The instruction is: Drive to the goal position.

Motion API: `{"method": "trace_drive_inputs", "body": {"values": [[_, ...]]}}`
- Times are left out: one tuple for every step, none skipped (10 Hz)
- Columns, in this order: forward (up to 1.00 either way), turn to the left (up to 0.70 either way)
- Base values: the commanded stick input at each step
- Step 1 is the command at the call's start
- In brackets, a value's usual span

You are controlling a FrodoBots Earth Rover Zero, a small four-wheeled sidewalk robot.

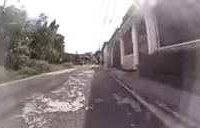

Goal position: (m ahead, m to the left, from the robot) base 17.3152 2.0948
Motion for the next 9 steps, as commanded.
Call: {"method": "trace_drive_inputs", "body": {"values": [[0.85,0.11],[0.85,0.13],[0.85,0.0],[0.85,0.0],[0.85,0.0],[0.85,0.0],[0.85,0.0],[0.85,0.0],[0.85,0.0]]}}
